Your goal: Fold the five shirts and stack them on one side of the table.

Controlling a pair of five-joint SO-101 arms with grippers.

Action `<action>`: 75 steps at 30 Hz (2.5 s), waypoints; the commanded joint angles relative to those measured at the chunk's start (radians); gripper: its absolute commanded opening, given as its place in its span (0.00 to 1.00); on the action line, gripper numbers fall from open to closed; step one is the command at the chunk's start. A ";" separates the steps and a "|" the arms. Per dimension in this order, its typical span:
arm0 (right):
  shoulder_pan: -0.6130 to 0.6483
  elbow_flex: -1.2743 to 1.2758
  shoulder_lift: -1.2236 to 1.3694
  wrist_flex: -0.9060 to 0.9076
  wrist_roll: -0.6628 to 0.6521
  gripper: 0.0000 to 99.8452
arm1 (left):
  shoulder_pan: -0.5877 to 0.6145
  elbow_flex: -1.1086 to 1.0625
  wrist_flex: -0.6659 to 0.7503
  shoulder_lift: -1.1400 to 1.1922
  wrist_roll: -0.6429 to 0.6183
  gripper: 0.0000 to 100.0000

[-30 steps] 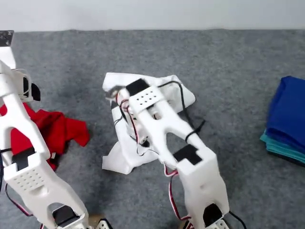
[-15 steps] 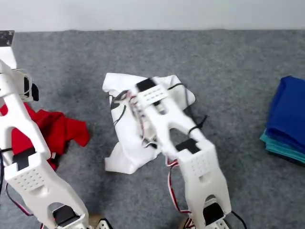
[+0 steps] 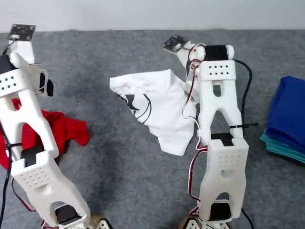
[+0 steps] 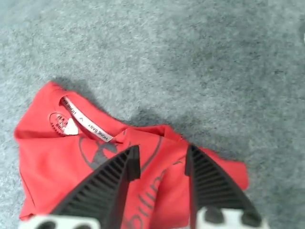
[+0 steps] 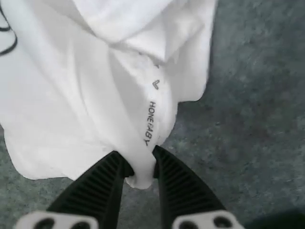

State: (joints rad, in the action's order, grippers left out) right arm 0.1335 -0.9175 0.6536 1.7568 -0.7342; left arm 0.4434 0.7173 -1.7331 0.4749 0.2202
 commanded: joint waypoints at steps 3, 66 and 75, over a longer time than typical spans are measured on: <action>0.062 -0.021 -0.206 0.042 -0.009 0.01 | -0.008 0.010 -0.005 -0.068 0.005 0.16; 0.351 0.623 -0.110 -0.050 0.381 0.30 | 0.060 -0.053 0.009 -0.060 0.009 0.16; 0.375 0.459 0.133 0.010 0.379 0.29 | 0.063 -0.058 0.009 -0.060 0.009 0.16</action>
State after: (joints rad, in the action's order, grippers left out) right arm 0.5002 -0.3959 0.7580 1.7384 -0.3537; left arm 0.5048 0.6529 -1.7331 0.4749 0.2202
